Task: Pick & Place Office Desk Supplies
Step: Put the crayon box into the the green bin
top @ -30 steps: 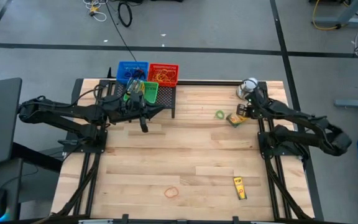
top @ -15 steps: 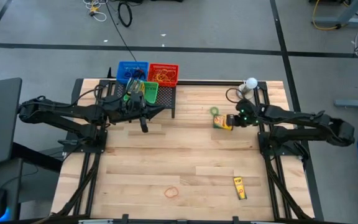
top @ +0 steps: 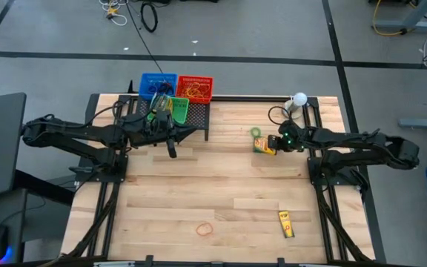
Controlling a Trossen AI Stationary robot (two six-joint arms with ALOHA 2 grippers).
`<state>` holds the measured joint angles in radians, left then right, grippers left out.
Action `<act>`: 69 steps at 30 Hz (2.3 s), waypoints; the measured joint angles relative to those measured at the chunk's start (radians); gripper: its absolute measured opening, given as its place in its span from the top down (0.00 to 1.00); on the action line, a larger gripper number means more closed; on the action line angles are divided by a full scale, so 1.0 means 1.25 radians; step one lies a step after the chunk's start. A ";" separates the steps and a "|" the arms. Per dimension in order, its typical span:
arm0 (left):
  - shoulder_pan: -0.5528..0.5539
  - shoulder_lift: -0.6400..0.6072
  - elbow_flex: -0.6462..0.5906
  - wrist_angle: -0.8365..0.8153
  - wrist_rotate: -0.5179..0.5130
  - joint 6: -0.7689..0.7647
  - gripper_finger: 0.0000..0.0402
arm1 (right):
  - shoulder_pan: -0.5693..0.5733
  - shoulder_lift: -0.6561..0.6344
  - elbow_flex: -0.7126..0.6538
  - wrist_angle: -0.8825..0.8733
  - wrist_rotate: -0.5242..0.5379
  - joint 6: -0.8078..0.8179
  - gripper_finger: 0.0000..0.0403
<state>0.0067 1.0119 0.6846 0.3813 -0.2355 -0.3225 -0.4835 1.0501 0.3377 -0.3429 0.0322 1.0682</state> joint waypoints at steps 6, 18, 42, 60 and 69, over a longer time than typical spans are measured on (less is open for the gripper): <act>0.000 0.000 0.000 0.000 0.000 -0.024 0.98 | 0.000 0.018 -0.002 0.043 0.000 -0.024 0.91; 0.002 -0.013 0.001 -0.031 -0.053 -0.087 0.98 | 0.019 -0.008 0.052 0.004 -0.005 -0.188 0.99; 0.118 -0.124 0.001 -0.175 0.044 -0.125 0.98 | 0.390 0.221 0.524 -0.096 0.287 -0.990 1.00; 0.136 -0.123 0.000 -0.253 0.086 -0.130 0.98 | 0.513 0.635 0.589 0.491 0.349 -1.802 1.00; 0.136 -0.123 0.000 -0.255 0.095 -0.137 0.98 | 0.528 0.698 0.588 0.503 0.342 -1.816 1.00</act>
<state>0.1761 0.8577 0.6849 0.0631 -0.1170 -0.4939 0.1763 1.9221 1.0721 0.2858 0.4597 -1.2019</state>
